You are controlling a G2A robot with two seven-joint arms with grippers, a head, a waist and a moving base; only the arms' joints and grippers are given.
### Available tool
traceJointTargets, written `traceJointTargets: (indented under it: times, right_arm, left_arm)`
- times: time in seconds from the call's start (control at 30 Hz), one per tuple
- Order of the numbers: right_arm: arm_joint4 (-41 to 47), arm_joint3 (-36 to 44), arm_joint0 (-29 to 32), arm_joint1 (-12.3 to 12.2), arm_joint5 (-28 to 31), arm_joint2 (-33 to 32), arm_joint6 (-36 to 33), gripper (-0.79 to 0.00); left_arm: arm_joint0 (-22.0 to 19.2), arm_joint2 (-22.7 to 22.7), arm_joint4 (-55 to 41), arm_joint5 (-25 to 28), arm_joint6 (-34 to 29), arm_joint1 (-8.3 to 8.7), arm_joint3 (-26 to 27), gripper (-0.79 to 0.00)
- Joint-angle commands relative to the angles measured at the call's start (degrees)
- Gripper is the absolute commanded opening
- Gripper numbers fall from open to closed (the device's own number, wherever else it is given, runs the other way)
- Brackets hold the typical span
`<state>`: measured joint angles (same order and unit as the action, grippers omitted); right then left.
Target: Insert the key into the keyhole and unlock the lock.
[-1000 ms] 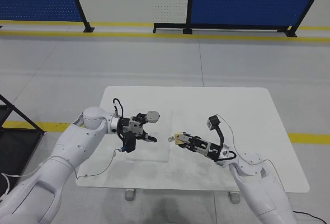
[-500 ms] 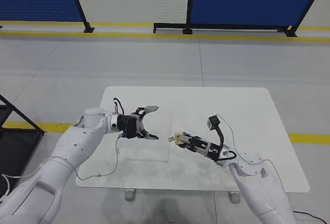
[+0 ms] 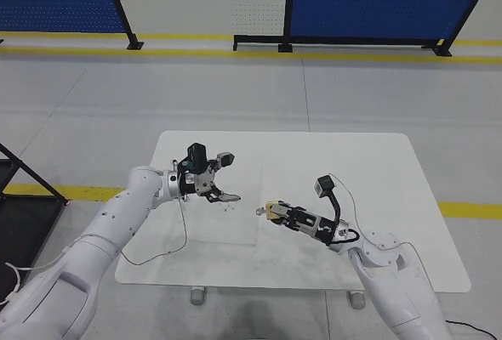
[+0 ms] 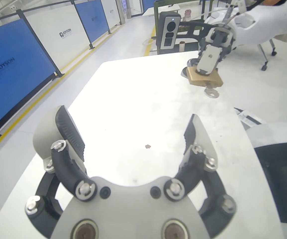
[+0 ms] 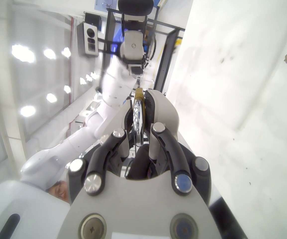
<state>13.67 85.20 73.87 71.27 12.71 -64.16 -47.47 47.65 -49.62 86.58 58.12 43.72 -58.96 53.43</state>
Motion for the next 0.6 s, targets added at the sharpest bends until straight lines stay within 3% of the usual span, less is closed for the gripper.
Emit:
traceJointTargets:
  times: [0.0,0.47,0.57]
  right_arm:
    - [0.0,0.0,0.0,0.0,0.0,0.0,0.0,-0.785]
    - [0.0,0.0,0.0,0.0,0.0,0.0,0.0,-0.785]
    - [0.0,0.0,0.0,0.0,0.0,0.0,0.0,-0.785]
  left_arm:
    - [-0.1,1.0,-3.8,-0.1,-1.2,-0.13,-0.6,0.0]
    - [-0.2,1.8,-6.4,-0.3,-2.9,-0.17,-1.1,0.0]
    - [0.5,1.5,-12.3,-0.1,-6.1,-0.42,-0.7,0.0]
